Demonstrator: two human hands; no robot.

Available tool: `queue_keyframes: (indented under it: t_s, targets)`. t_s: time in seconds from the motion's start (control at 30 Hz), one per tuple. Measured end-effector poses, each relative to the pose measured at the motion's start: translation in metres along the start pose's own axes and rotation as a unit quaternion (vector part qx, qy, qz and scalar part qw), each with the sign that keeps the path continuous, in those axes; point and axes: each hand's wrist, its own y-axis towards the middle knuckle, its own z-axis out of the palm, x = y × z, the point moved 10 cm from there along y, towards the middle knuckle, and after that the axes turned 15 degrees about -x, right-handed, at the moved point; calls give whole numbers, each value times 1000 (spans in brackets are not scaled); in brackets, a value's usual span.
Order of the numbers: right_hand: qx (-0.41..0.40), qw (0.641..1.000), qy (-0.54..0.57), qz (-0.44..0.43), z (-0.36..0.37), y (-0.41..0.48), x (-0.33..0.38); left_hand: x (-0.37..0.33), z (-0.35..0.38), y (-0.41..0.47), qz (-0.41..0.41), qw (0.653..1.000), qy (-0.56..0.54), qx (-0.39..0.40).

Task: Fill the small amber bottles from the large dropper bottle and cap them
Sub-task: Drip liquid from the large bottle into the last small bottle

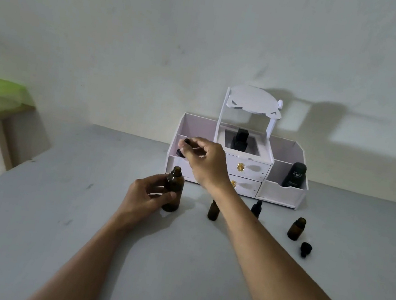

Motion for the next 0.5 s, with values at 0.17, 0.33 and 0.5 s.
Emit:
queue_keyframes:
  t_s: [0.17, 0.33, 0.5]
  targets:
    - [-47, 996, 78, -25, -31, 17, 37, -3, -4, -3, 4, 1000, 4, -18]
    - [-91, 986, 131, -52, -102, 27, 68, -50, -27, -23, 132, 975, 54, -168]
    - [-125, 989, 49, -62, -202, 24, 48, -108, -1, -61, 236, 951, 37, -194]
